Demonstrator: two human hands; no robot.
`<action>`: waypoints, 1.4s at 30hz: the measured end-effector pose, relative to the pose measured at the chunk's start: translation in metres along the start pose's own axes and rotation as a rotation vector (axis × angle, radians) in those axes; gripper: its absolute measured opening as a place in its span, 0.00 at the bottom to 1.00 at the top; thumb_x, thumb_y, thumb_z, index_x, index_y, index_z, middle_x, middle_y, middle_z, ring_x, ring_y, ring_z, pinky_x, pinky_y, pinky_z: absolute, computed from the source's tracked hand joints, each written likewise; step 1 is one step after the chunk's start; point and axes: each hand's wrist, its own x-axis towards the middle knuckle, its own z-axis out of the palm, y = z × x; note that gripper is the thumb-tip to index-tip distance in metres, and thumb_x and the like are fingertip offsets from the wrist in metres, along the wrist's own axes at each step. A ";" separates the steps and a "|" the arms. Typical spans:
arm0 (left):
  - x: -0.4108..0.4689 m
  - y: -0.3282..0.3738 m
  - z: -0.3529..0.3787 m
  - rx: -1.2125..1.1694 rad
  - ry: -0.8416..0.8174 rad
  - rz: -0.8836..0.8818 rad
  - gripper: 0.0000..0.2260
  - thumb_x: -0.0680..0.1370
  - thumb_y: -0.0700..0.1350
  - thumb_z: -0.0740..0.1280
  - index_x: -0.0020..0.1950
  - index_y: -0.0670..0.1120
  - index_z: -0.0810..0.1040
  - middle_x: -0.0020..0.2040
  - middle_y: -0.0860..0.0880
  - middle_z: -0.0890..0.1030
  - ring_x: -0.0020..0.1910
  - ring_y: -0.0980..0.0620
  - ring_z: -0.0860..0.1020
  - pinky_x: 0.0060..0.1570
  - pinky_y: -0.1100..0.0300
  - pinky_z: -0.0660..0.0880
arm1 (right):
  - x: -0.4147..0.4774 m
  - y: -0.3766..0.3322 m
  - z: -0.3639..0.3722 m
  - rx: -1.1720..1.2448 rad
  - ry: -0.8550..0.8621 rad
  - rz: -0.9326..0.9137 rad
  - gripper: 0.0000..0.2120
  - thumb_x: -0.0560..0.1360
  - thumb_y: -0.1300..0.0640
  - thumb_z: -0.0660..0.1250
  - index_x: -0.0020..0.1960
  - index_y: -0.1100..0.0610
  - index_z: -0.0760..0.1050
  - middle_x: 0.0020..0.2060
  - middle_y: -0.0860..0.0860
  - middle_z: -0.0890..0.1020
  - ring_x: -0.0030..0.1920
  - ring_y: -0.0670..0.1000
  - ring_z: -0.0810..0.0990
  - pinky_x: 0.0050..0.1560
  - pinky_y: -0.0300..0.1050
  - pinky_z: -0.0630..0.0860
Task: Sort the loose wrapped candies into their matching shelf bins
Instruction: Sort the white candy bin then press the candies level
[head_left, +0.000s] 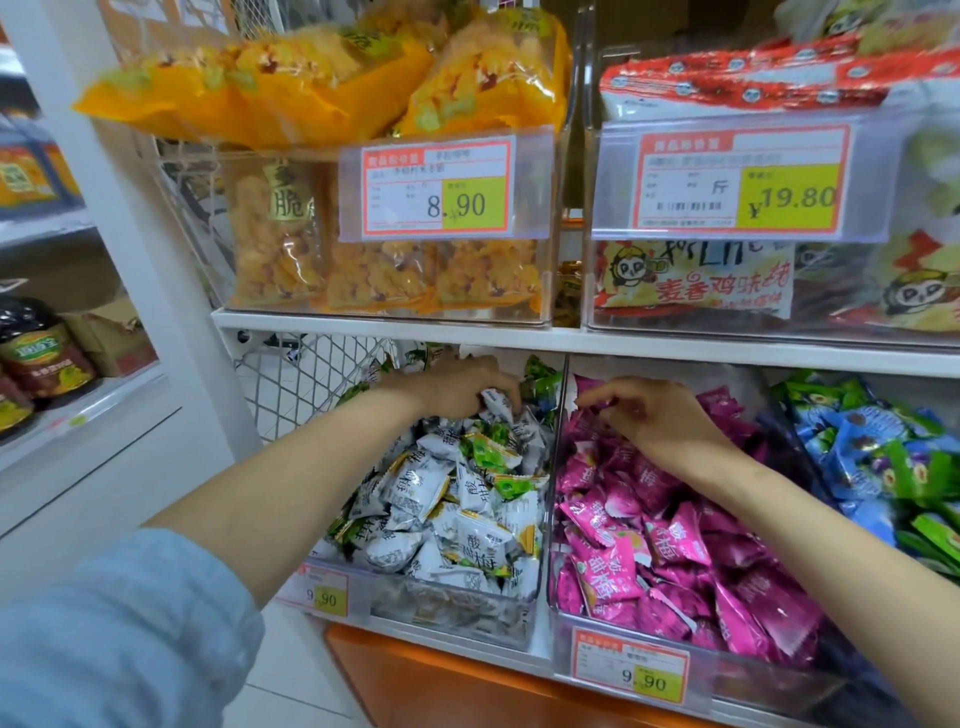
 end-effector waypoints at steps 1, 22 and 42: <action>0.000 -0.002 0.000 -0.066 0.034 -0.006 0.31 0.70 0.27 0.57 0.45 0.66 0.73 0.61 0.49 0.71 0.64 0.46 0.69 0.64 0.48 0.64 | 0.000 0.001 0.000 -0.007 0.002 0.000 0.13 0.78 0.64 0.62 0.51 0.47 0.79 0.53 0.46 0.80 0.30 0.57 0.78 0.32 0.45 0.77; 0.019 0.033 0.002 0.218 -0.228 -0.004 0.17 0.78 0.56 0.61 0.65 0.53 0.73 0.67 0.51 0.68 0.66 0.48 0.65 0.60 0.51 0.64 | 0.002 0.002 0.003 -0.043 -0.014 0.012 0.14 0.77 0.63 0.64 0.47 0.45 0.79 0.52 0.44 0.80 0.51 0.46 0.79 0.54 0.37 0.74; 0.002 -0.026 -0.010 -0.059 0.034 -0.026 0.05 0.77 0.51 0.66 0.44 0.54 0.71 0.61 0.52 0.76 0.56 0.51 0.73 0.51 0.59 0.69 | 0.003 0.001 0.001 -0.043 -0.023 -0.027 0.14 0.77 0.63 0.64 0.45 0.43 0.79 0.51 0.41 0.80 0.51 0.40 0.77 0.45 0.22 0.69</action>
